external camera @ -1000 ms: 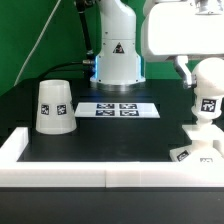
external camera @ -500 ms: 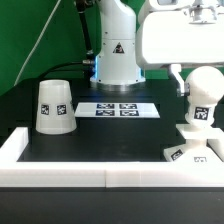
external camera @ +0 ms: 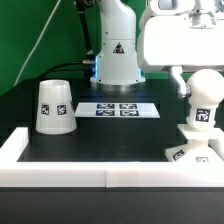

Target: Assemble lamp

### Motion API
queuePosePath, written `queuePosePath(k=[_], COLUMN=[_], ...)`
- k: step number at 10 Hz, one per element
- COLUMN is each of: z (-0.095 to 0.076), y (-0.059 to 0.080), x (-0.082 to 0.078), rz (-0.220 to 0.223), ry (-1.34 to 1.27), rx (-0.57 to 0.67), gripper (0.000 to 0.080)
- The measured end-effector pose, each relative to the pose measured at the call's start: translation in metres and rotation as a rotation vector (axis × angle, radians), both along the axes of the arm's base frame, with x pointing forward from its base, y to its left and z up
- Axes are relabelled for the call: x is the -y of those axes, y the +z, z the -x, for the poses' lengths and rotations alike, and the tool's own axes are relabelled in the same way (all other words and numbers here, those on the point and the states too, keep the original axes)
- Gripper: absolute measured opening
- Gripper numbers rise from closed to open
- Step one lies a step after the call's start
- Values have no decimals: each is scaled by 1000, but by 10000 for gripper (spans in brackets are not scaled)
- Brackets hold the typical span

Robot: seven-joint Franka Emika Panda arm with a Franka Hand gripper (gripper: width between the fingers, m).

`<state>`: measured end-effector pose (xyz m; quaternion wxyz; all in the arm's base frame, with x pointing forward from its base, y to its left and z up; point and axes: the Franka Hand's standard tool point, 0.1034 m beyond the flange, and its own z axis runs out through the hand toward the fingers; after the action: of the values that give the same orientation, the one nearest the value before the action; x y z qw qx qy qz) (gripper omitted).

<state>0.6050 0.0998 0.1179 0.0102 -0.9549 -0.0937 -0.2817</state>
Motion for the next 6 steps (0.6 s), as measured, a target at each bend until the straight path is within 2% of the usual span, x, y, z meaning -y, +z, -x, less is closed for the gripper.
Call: queuePosePath(k=[1, 4, 6], z=[0, 0, 1], y=[0, 0, 9], x=[0, 0, 5], rz=[0, 0, 2], ry=[0, 0, -2], rx=[0, 0, 1], gripper=[686, 697, 699])
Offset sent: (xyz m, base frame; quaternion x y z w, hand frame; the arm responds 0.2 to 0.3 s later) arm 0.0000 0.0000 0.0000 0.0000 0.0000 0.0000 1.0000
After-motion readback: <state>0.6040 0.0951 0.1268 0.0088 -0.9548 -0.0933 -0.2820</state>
